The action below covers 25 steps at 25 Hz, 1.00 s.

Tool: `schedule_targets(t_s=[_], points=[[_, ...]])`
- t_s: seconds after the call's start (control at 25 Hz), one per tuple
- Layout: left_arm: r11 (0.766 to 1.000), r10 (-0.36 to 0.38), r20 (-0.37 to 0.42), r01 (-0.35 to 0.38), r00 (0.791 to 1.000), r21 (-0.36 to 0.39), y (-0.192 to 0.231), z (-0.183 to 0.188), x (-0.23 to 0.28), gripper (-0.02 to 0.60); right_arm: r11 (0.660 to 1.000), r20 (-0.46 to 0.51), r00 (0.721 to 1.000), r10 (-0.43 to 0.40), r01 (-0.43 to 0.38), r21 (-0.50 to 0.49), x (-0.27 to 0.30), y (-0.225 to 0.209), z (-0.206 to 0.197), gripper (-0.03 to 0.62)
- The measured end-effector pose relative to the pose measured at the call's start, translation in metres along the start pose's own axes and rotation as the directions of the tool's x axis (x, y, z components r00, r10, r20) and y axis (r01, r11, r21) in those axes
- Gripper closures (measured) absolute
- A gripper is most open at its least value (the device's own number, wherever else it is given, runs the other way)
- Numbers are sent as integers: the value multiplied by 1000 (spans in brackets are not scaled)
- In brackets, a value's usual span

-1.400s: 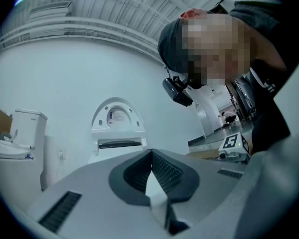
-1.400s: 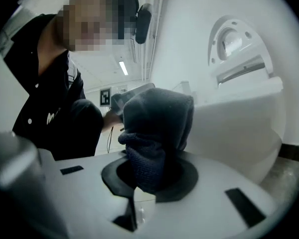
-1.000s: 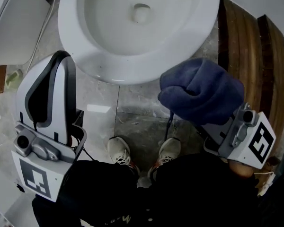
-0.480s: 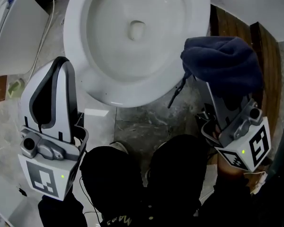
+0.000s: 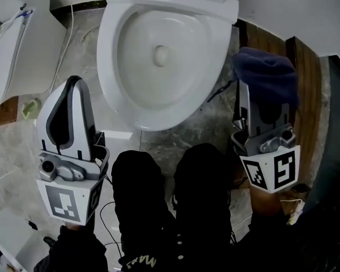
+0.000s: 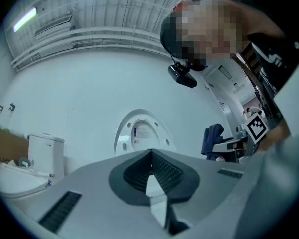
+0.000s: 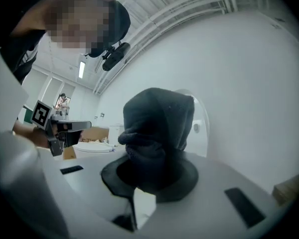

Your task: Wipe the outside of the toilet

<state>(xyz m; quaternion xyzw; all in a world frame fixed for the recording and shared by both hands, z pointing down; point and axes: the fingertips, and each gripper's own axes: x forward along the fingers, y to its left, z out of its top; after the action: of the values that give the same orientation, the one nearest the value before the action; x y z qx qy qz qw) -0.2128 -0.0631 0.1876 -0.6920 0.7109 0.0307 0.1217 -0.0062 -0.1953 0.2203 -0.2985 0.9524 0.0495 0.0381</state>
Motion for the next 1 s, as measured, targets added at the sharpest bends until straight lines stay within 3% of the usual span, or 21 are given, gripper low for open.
schedule_targets(t_s=[0.28, 0.4, 0.48, 0.6, 0.76, 1.0], points=[[999, 40, -28, -40, 999, -8, 47, 89, 17, 571, 999, -48, 998, -48, 48, -6, 20, -10, 91, 553], [995, 59, -2, -59, 998, -76, 58, 130, 9, 571, 998, -44, 998, -54, 55, 22, 14, -17, 133, 553], [992, 81, -23, -82, 996, -95, 66, 158, 6, 571, 996, -46, 996, -78, 80, 34, 10, -22, 164, 553], [991, 114, -57, -117, 992, -66, 72, 202, 3, 571, 994, -55, 993, -109, 110, 17, 5, -27, 212, 553], [981, 161, -68, -167, 985, -95, 84, 265, -1, 571, 993, -59, 991, -118, 119, 16, -3, -24, 275, 553], [970, 176, -117, -192, 977, -146, 90, 343, -11, 571, 989, -55, 989, -137, 139, 41, -20, -18, 364, 553]])
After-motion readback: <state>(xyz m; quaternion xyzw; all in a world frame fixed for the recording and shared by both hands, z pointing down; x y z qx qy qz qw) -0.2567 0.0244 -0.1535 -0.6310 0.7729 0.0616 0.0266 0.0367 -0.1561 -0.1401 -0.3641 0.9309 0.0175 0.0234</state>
